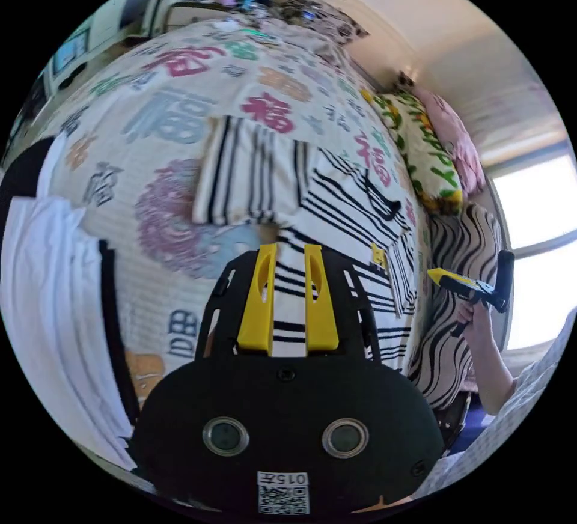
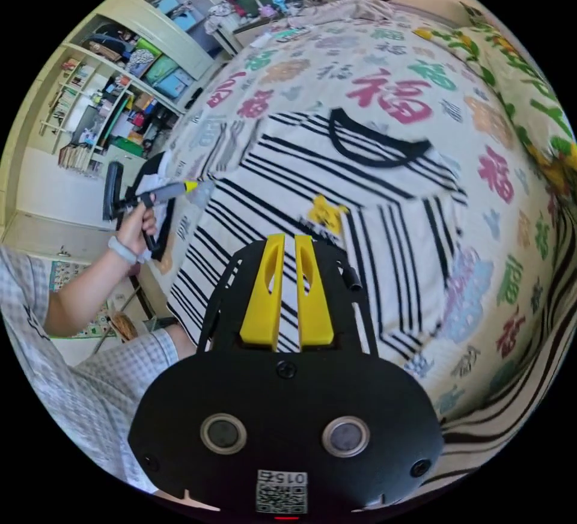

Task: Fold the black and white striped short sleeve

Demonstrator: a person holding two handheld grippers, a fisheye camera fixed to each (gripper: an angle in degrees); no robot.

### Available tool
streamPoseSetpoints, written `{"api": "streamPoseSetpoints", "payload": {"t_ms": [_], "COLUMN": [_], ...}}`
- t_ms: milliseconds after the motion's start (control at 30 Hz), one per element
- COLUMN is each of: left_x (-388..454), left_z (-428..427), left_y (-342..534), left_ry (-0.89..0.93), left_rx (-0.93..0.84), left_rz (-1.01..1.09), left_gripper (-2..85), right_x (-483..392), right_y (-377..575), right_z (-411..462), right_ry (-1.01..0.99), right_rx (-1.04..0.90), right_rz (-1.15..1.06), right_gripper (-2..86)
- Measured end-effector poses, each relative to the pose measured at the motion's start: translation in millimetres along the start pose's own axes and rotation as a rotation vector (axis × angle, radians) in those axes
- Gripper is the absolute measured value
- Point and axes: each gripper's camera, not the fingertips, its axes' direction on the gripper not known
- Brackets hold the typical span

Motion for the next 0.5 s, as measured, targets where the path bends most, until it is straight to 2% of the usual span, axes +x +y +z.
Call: {"api": "streamPoseSetpoints", "payload": {"t_ms": [100,333,500], "left_x": [-50,-82,-90], "left_z": [-25,-31,-54], "left_y": [-5,-25,-18], "left_ry": [0.034,0.142,0.19], "left_rx": [0.034,0.032,0.038], "left_rz": [-0.087,-0.076,-0.057], "left_gripper": [10.3,10.4,9.3], "right_x": [-55,-155,-204], "right_y": [-94,-276,-360], "right_z": [17,80,119], "right_ry": [-0.006,0.003,0.179], "right_rx": [-0.015,-0.18,-0.342], "right_rz": [-0.094,-0.187,-0.267], "right_gripper": [5.0,7.9,8.4]}}
